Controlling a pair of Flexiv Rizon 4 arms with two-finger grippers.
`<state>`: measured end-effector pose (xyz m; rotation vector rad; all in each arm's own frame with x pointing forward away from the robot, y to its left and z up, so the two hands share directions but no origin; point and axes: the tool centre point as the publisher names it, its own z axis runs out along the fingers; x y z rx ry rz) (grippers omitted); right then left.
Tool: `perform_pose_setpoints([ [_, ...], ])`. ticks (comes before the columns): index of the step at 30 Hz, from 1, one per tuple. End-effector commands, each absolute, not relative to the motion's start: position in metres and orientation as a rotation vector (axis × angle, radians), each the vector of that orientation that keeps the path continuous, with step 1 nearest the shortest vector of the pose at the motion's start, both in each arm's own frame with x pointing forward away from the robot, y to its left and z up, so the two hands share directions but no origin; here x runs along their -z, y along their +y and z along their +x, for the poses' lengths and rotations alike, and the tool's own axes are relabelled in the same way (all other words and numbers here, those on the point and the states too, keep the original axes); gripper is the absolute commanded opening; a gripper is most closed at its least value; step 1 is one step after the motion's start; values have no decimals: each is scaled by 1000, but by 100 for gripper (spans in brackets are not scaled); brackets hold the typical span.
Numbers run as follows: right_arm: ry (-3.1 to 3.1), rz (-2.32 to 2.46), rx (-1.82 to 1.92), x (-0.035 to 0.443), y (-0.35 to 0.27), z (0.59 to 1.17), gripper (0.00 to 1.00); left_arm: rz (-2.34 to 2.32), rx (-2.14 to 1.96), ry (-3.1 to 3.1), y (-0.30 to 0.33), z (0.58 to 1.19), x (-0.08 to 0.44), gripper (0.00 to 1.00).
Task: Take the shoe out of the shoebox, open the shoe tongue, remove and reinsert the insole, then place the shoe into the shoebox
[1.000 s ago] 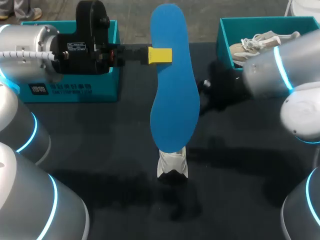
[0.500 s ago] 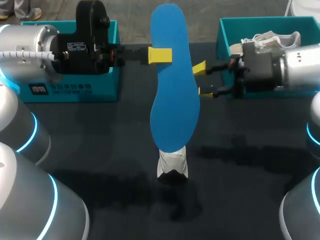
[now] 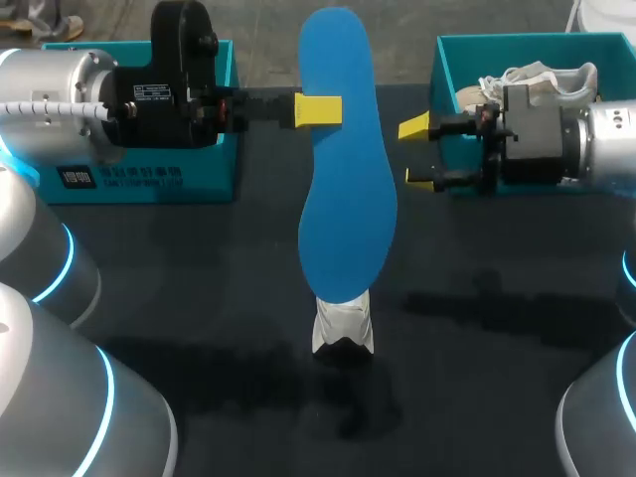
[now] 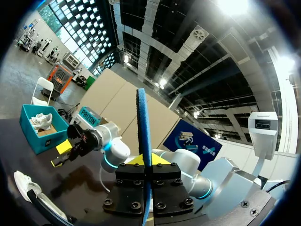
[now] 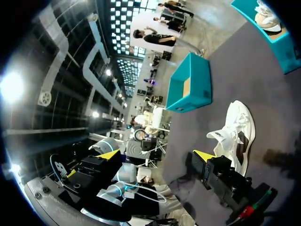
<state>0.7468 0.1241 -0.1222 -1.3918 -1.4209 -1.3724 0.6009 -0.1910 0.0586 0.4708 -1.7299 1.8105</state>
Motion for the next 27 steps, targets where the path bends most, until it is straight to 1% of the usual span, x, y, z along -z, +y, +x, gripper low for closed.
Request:
perform_pose_setpoints([
  [1, -1421, -1396, 1371, 122, 126, 747, 100, 469, -1812, -1728, -193, 601, -58, 0],
  [8, -1406, -1429, 1345, 110, 123, 752, 100, 469, -1812, -1728, -193, 601, -58, 0],
  [21, -1406, -1429, 1345, 110, 123, 752, 100, 469, -1812, -1728, -193, 601, -58, 0],
  [27, -1406, -1429, 1345, 110, 123, 752, 100, -7, -2116, -2025, -183, 620, -29, 0],
])
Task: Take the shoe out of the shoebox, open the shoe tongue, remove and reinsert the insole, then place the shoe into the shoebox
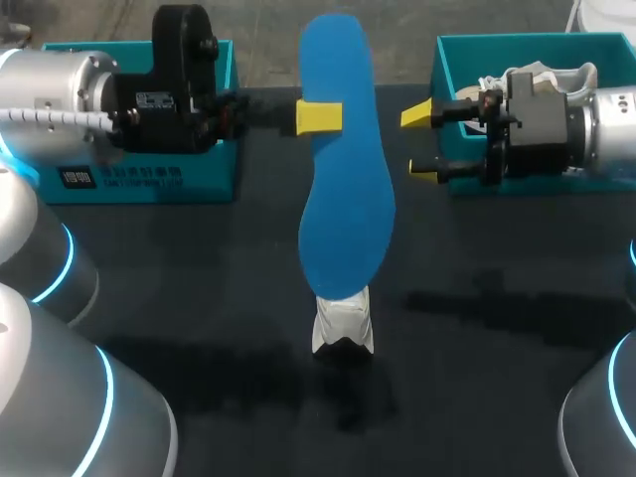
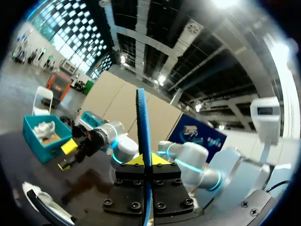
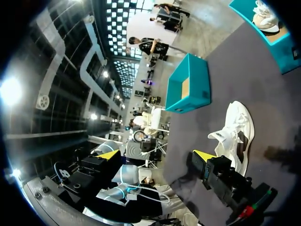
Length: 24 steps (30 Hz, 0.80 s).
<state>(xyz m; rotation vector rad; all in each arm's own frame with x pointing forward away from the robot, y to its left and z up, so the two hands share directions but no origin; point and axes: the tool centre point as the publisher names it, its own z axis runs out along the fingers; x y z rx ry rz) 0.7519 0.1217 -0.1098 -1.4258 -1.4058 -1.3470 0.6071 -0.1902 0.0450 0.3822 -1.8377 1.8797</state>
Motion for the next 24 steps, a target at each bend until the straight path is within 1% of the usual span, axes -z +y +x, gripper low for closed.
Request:
perform_pose_setpoints([
  [1, -1406, -1429, 1345, 110, 123, 752, 100, -145, -2187, -2070, -181, 626, -26, 0],
  [3, -1406, -1429, 1345, 110, 123, 752, 100, -402, -2330, -2119, -176, 637, -21, 0],
  [5, -1406, -1429, 1345, 110, 123, 752, 100, -741, -2382, -2198, -169, 647, -18, 0],
  [8, -1406, -1429, 1345, 110, 123, 752, 100, -1022, -2449, -2218, -164, 658, -15, 0],
  [24, -1406, -1429, 1345, 110, 123, 752, 100, -1030, -2429, -2247, -164, 660, -16, 0],
])
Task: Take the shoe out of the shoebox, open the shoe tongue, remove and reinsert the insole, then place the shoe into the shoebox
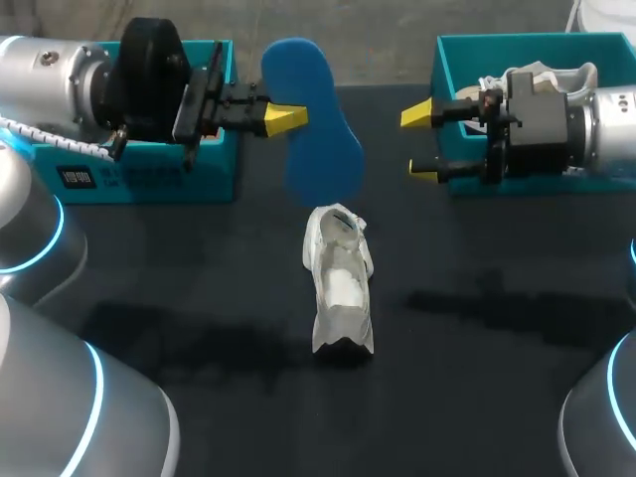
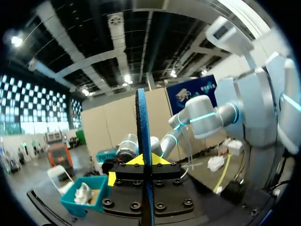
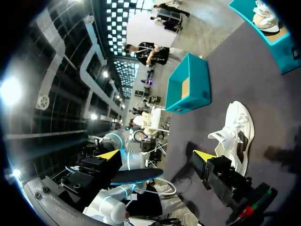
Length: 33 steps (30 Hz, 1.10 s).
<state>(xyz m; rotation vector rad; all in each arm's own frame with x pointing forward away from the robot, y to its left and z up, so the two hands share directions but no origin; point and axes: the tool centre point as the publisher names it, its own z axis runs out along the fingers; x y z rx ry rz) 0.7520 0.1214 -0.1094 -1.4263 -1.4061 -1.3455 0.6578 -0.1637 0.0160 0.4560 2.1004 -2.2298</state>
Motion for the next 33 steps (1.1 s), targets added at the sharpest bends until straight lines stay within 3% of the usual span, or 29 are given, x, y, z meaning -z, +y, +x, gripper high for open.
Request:
perform_pose_setpoints([
  [1, -1406, -1429, 1345, 110, 123, 752, 100, 838, 1975, 1827, -164, 660, -16, 0],
  [3, -1406, -1429, 1345, 110, 123, 752, 100, 755, 1940, 1788, -166, 665, -7, 0],
  [13, -1406, -1429, 1345, 110, 123, 752, 100, 1446, 1279, 1015, -164, 692, 39, 0],
  [17, -1406, -1429, 1345, 110, 123, 752, 100, 1520, 1162, 876, -163, 692, 42, 0],
  [33, -1406, -1429, 1345, 110, 123, 752, 100, 1559, 1157, 922, -157, 688, 44, 0],
])
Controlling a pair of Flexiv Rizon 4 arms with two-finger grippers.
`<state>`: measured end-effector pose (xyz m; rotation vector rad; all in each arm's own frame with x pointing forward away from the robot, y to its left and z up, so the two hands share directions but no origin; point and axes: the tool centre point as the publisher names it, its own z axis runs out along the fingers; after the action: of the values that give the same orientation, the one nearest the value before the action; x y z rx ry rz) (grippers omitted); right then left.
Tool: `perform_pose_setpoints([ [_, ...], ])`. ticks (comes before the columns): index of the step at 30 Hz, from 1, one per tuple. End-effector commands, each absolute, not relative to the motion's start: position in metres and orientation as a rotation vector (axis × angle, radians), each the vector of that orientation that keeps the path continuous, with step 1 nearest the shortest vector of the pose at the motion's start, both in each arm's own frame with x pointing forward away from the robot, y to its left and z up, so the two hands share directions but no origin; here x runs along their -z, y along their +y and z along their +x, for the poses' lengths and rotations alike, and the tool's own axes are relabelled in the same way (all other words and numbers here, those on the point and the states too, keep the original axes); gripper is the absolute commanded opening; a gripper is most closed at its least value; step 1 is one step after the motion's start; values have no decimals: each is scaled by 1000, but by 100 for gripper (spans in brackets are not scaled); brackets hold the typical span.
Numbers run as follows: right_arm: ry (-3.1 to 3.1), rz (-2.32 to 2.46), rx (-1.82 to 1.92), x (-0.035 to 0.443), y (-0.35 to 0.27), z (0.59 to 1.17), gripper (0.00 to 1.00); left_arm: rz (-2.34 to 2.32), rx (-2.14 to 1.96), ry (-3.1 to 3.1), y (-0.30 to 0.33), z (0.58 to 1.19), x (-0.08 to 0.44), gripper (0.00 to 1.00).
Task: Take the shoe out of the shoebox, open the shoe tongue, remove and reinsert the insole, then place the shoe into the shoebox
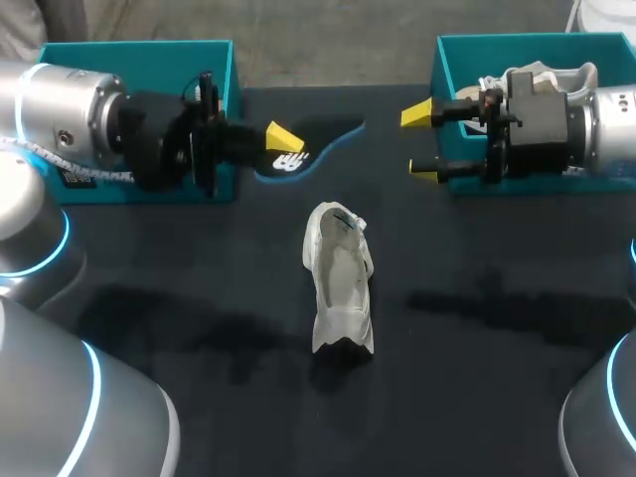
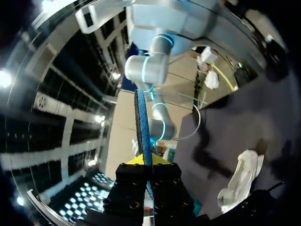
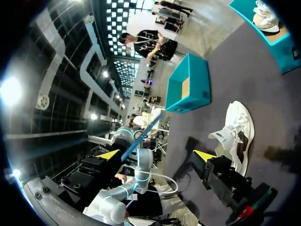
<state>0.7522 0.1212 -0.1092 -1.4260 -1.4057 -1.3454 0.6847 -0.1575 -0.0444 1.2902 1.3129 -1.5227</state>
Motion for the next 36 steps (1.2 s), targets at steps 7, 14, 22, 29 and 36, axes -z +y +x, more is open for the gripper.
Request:
perform_pose_setpoints([
  [7, -1406, -1429, 1345, 108, 123, 752, 100, 1496, 1028, 914, -164, 695, 63, 0],
  [14, -1417, -1411, 1345, 101, 129, 754, 100, 1493, 927, 927, -172, 702, 84, 0],
  [22, -1403, -1340, 1337, 98, 148, 759, 100, 1419, 928, 989, -188, 702, 91, 0],
  [29, -1407, -1316, 1325, 97, 156, 762, 100, 1376, 960, 1013, -200, 698, 93, 0],
  [36, -1414, -1289, 1298, 94, 165, 763, 100, 1350, 948, 1027, -208, 699, 97, 0],
])
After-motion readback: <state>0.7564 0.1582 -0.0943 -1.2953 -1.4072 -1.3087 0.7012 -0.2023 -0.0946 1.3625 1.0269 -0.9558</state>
